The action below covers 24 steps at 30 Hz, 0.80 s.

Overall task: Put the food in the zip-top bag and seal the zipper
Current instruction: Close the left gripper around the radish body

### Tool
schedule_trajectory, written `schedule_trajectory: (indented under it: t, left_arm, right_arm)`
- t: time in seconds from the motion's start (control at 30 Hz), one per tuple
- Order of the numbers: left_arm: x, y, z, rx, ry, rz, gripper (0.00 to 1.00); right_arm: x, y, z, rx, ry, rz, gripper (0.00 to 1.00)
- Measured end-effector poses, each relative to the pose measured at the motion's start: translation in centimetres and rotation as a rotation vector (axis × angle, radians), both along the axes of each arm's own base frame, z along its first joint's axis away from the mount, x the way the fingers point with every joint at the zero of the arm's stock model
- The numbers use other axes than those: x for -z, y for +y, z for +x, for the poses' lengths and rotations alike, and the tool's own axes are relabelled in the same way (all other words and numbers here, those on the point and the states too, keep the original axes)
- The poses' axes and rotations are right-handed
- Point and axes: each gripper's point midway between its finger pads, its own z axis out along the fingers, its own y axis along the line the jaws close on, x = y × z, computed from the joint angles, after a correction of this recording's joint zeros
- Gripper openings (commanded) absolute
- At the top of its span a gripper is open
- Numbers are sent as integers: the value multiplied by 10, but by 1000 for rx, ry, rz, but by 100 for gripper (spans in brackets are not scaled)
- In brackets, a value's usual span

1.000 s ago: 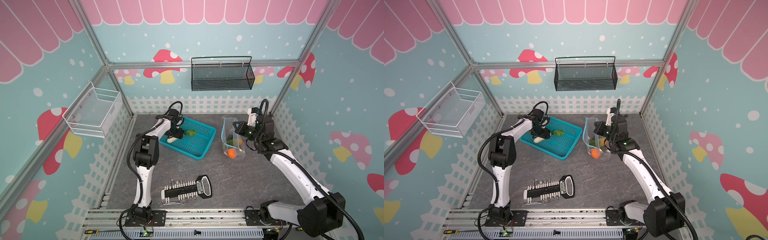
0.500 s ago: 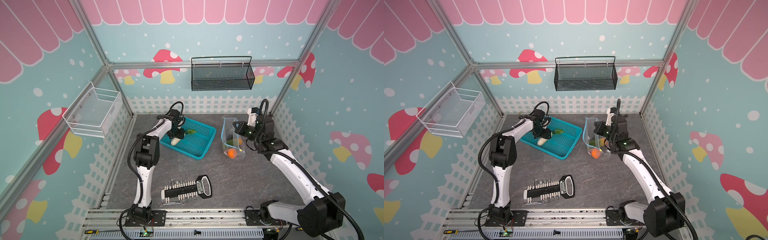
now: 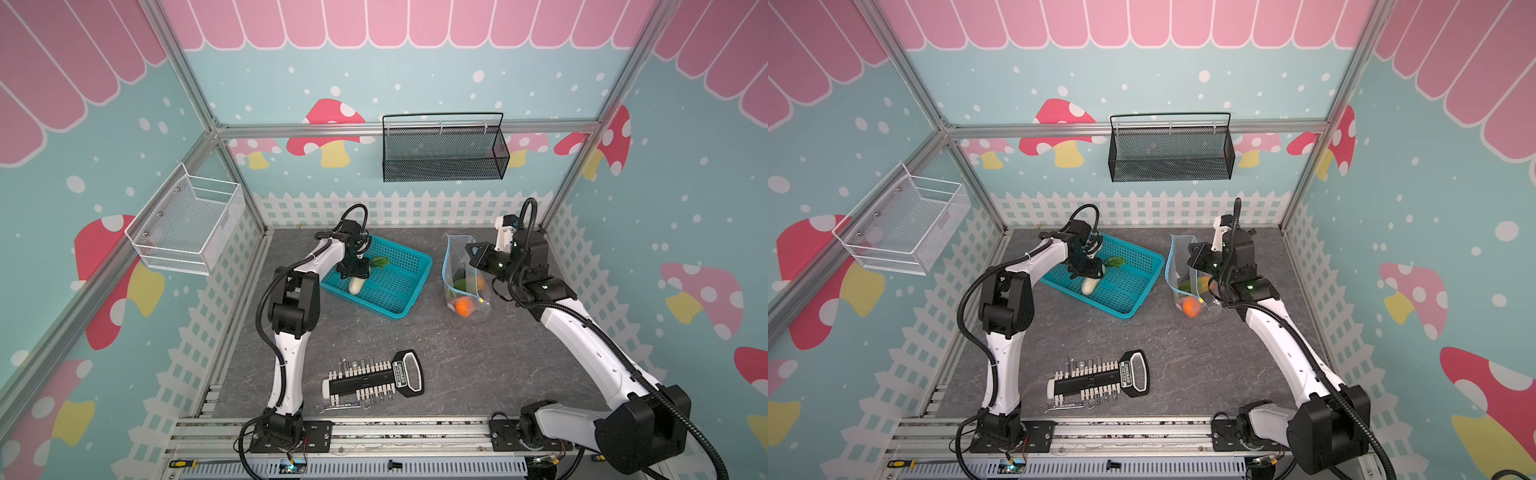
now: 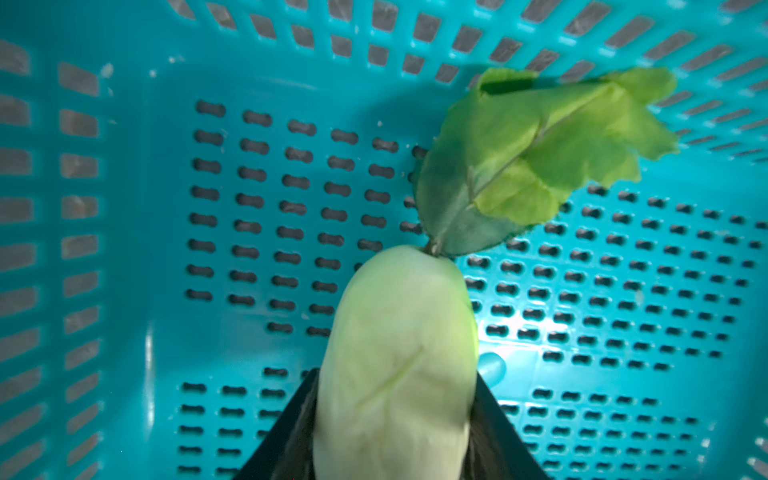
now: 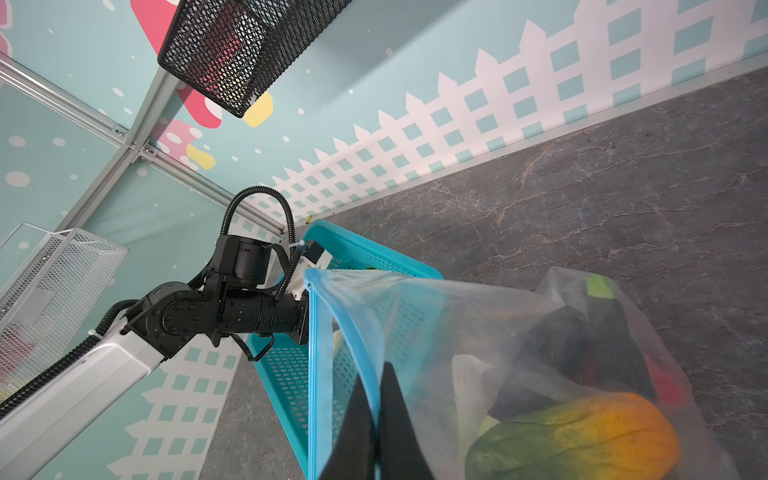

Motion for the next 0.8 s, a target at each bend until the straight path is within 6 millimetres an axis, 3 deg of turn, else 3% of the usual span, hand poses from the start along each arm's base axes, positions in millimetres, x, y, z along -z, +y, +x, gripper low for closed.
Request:
schedule_trajectory:
  t: [0.3, 0.53, 0.8]
  left_arm:
    - [-17, -8, -21, -66, 3, -93, 33]
    - [-40, -8, -24, -125, -73, -149, 26]
    - [-52, -8, -21, -171, -130, -184, 22]
  right_arm:
    - [-4, -3, -4, 10, -10, -1, 2]
    - [-3, -3, -5, 11, -7, -1, 2]
    - [-3, -4, -5, 14, -6, -2, 2]
